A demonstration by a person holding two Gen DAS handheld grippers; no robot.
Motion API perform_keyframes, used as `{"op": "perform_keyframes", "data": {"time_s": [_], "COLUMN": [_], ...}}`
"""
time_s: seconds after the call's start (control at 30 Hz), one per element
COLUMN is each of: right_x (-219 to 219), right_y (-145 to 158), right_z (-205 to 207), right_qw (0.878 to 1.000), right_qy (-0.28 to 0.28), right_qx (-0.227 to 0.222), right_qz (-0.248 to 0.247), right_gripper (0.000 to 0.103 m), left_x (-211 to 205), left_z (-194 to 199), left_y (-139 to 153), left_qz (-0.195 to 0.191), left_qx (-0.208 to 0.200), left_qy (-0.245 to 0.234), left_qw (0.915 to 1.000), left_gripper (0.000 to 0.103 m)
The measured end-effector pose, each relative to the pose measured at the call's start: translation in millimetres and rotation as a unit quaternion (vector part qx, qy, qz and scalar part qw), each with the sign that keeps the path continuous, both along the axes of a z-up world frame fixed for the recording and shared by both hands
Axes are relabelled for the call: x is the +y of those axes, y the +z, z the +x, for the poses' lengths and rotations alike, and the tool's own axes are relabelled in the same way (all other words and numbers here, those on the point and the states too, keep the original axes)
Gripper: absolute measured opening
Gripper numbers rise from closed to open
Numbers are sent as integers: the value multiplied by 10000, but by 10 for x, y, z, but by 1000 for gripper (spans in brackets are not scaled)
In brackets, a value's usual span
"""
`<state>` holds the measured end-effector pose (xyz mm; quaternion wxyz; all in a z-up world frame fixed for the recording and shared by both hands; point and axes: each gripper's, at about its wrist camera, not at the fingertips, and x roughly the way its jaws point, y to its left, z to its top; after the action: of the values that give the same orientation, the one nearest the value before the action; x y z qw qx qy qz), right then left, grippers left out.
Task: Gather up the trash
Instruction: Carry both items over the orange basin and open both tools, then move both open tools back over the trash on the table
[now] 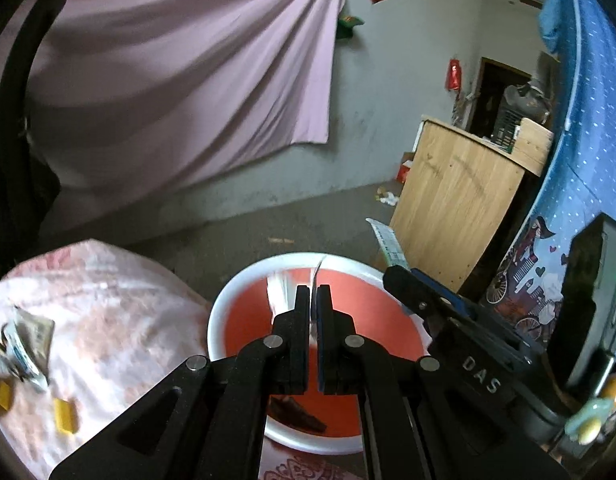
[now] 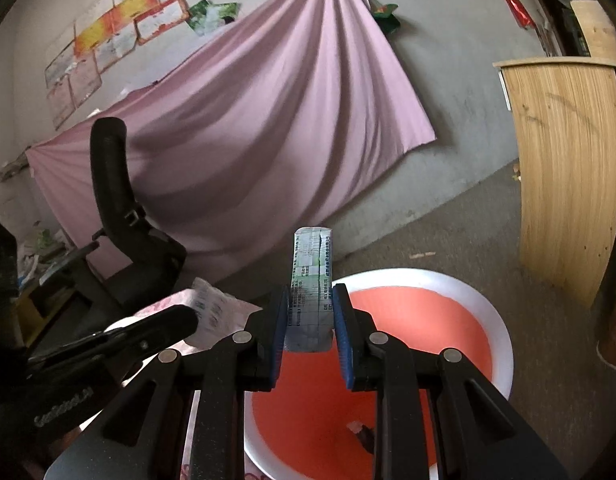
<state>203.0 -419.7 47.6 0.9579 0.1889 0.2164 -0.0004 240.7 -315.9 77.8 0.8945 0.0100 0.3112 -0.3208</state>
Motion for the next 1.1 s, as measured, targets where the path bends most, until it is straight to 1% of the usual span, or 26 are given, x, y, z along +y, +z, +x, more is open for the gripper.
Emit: {"op": "perform_keyframes", "data": {"time_s": [0.03, 0.07, 0.17, 0.2, 0.23, 0.33, 0.43, 0.47, 0.53, 0.57, 0.6, 0.63, 0.7, 0.73, 0.77, 0.8, 0.83, 0.87, 0.93, 1.0, 1.1], "right_x": [-2, 5, -12, -9, -9, 10, 71, 103, 181, 219, 262, 319, 437, 492, 551, 626, 687, 747, 876, 1024, 1214], "right_y": [0, -3, -27, -25, -20, -6, 36, 60, 122, 154, 186, 227, 305, 329, 351, 378, 394, 415, 451, 477, 513], "right_z": [13, 35, 48, 50, 51, 44, 24, 17, 10, 7, -2, -20, -40, -47, -54, -69, -81, -91, -104, -123, -162], "right_qw": [10000, 10000, 9999, 9999, 9999, 9999, 9999, 9999, 9996, 9995, 9992, 9987, 9974, 9968, 9961, 9950, 9940, 9929, 9905, 9873, 9817], "right_qy": [-4, -7, -18, -17, -20, -12, 4, 17, 49, 60, 73, 91, 141, 173, 198, 216, 226, 258, 354, 425, 576], "right_qx": [32, 67, 145, 150, 152, 104, 3, -45, -158, -216, -293, -405, -595, -669, -744, -868, -974, -1080, -1256, -1450, -1743], "right_qz": [4, 5, 13, 14, 9, -23, -104, -145, -214, -238, -264, -299, -370, -398, -423, -444, -444, -435, -444, -498, -511], "right_gripper": [21, 22, 31, 31, 31, 32, 33, 34, 38, 42, 47, 49, 51, 53, 60, 75, 82, 86, 89, 103, 103], "left_x": [-2, 18, 58, 103, 129, 333, 590, 673, 882, 958, 1074, 1163, 1343, 1435, 1528, 1653, 1747, 1836, 2030, 2193, 2407], "left_z": [29, 55, 101, 102, 106, 81, 57, 49, 30, 19, 1, -17, -76, -100, -126, -172, -213, -262, -362, -433, -543], "left_y": [-3, -6, 3, 9, 17, 14, 32, 30, 58, 62, 78, 94, 121, 134, 146, 166, 184, 194, 228, 250, 273], "left_qz": [-8, -22, -31, -53, -69, -137, -239, -278, -349, -361, -376, -391, -441, -461, -480, -501, -512, -533, -546, -478, -392], "left_qx": [61, 107, 134, 118, 109, 61, -28, -57, -131, -157, -204, -248, -370, -423, -481, -584, -694, -821, -1073, -1210, -1425], "left_qy": [9, 6, 75, 116, 155, 314, 597, 693, 930, 1007, 1134, 1233, 1477, 1579, 1678, 1812, 1937, 2052, 2251, 2396, 2632], "left_qw": [10000, 9999, 9999, 9998, 9998, 9994, 9979, 9972, 9950, 9941, 9926, 9913, 9873, 9855, 9835, 9804, 9773, 9738, 9669, 9621, 9533], "left_gripper": [3, 6, 17, 21, 22, 27, 36, 39, 41, 42, 46, 49, 64, 68, 80, 92, 96, 98, 99, 99, 99]}}
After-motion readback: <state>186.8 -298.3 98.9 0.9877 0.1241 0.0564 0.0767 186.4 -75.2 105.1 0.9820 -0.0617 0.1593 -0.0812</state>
